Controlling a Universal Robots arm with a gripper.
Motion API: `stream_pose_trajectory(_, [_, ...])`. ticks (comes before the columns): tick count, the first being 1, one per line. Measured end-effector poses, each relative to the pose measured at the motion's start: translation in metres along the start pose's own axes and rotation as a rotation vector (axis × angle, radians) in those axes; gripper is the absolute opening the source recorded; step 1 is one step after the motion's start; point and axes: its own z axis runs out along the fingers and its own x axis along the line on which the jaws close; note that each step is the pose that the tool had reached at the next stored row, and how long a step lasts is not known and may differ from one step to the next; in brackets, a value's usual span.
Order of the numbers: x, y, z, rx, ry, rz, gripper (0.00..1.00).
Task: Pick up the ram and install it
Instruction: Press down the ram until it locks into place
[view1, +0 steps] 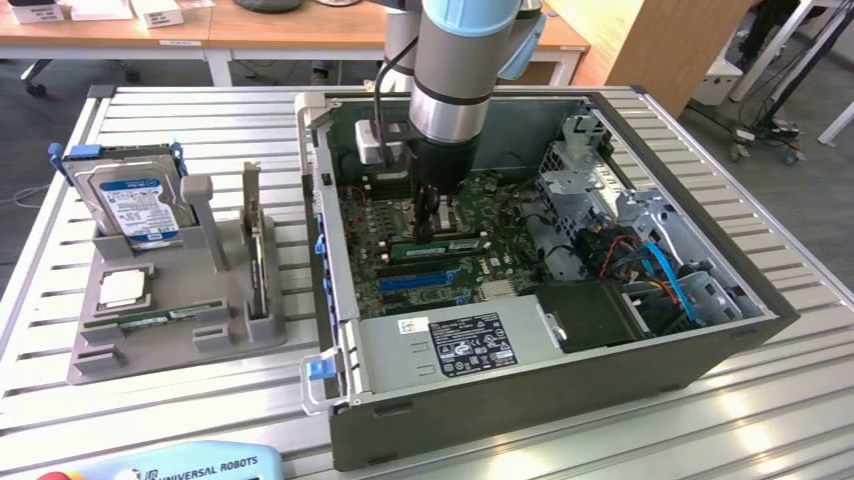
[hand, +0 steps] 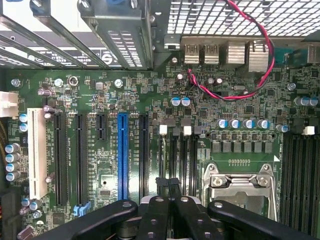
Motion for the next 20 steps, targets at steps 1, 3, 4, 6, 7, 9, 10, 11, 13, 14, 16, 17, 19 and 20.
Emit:
stream_pose_trajectory(1, [0.0,0.0,0.0,0.0,0.0,0.0,0.1])
stream_pose_trajectory(3, [-0.0001,0.0,0.0004,0.0001,-0.0002,0.0,0.1])
stream_pose_trajectory(4, [-0.0001,-0.0001,0.0009,0.0002,-0.0005,0.0,0.1])
stream_pose_trajectory(6, [0.0,0.0,0.0017,0.0,0.0,0.0,0.1])
stream_pose_trajectory(7, [0.0,0.0,0.0019,0.0,0.0001,0.0,0.1])
stream_pose_trajectory(9, [0.0,0.0,0.0019,0.0,0.0,0.0,0.1])
stream_pose_trajectory(10, [0.0,0.0,0.0021,0.0,-0.0001,0.0,0.1])
stream_pose_trajectory(11, [-0.0001,0.0,0.0024,0.0,-0.0003,0.0,0.1])
stream_pose_trajectory(13, [0.0,0.0,0.003,0.0,-0.0001,0.0,0.1])
stream_pose_trajectory(14, [0.0,0.0,0.0032,0.0,0.0,0.0,0.1])
stream_pose_trajectory(16, [0.0,0.0,0.0034,-0.0001,0.0001,0.0,0.1])
stream_pose_trajectory(17, [0.0,0.0,0.0034,-0.0001,0.0001,0.0,0.1])
stream_pose_trajectory(19, [0.0,0.0,0.0035,0.0,-0.0001,0.0,0.1])
stream_pose_trajectory(20, [0.0,0.0,0.0035,0.0001,-0.0001,0.0,0.1])
